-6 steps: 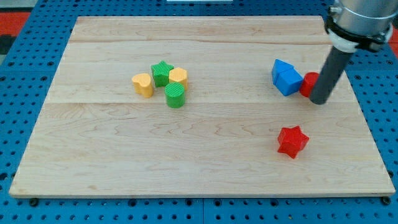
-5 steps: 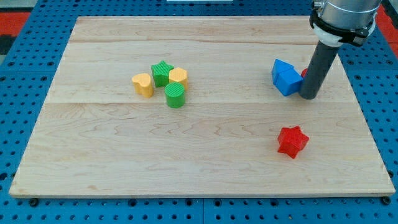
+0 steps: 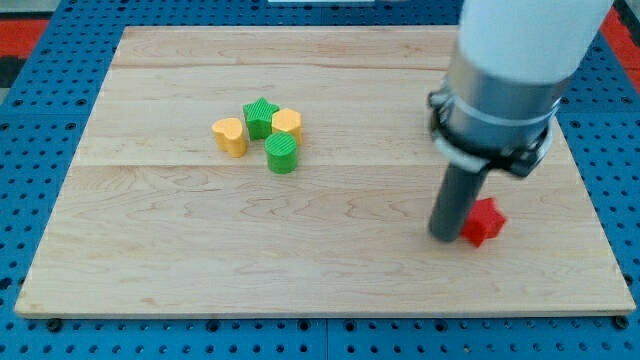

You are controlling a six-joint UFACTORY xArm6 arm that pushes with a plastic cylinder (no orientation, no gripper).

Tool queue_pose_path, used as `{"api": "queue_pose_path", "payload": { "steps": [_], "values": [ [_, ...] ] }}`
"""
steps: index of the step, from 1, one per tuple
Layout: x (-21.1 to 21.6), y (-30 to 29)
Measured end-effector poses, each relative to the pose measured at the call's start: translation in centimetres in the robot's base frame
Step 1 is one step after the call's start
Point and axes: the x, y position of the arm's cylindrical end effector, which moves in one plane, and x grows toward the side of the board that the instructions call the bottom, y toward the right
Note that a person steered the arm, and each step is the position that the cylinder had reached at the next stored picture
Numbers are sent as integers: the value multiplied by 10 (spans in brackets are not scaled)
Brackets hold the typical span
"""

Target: Push the red star into the blue cube

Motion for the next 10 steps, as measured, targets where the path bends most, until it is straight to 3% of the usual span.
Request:
{"api": "queue_pose_path", "payload": {
  "steps": [2, 3, 5, 6, 8, 10],
  "values": [
    [41, 16],
    [24, 31],
    [-50, 31],
    [-19, 12],
    [-58, 81],
    [-68, 43]
  ]
}}
